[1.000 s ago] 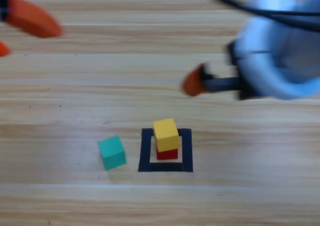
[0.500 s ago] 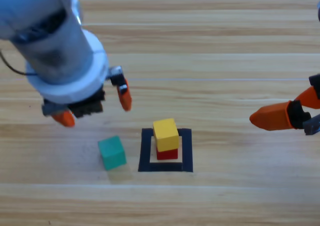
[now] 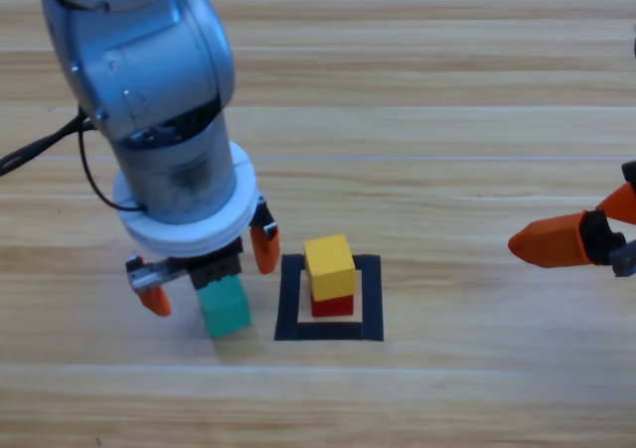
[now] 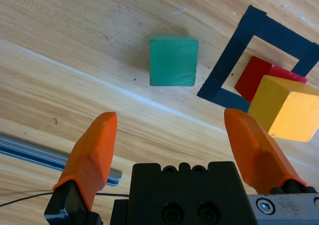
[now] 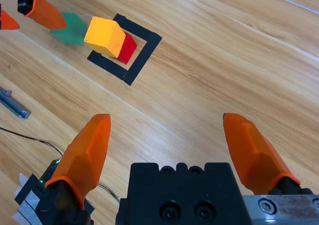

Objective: Stack the blocks in the rectangular block: red at the bottom, yellow in the middle, green on top

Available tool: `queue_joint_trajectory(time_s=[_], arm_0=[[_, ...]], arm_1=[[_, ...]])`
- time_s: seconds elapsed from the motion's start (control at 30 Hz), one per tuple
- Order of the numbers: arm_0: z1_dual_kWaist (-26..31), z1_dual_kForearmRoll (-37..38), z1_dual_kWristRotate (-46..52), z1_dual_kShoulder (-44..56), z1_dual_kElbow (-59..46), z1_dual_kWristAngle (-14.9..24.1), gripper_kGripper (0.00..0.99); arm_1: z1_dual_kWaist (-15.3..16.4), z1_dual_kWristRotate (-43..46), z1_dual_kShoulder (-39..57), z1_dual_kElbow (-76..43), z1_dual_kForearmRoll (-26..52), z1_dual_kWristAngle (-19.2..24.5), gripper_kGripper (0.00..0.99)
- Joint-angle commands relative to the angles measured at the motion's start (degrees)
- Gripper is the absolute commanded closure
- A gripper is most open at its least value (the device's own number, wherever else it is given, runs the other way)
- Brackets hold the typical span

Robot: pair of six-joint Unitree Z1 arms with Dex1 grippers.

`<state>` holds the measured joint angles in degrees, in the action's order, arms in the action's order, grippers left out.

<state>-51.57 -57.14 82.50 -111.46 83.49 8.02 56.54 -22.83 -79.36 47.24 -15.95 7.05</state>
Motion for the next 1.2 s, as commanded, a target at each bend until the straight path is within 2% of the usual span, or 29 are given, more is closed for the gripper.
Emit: queue_joint_trajectory(time_s=[0.03,0.47,1.2], arm_0=[[3.1,-0.2,-0.1,-4.9,1.4,-1.3,0.073],[8.6,3.7,-6.4,-9.0,1.2,-3.9,0.071],[9.1,8.0,-8.1,-12.9,-0.9,-5.6,0.071]], arm_1=[[-1.8,0.2,-1.0,-1.7,1.9,0.3,0.0],[-2.0,0.3,-1.1,-2.0,2.2,0.6,0.0],[-2.0,0.8,-1.9,-2.5,3.4,1.7,0.0]])
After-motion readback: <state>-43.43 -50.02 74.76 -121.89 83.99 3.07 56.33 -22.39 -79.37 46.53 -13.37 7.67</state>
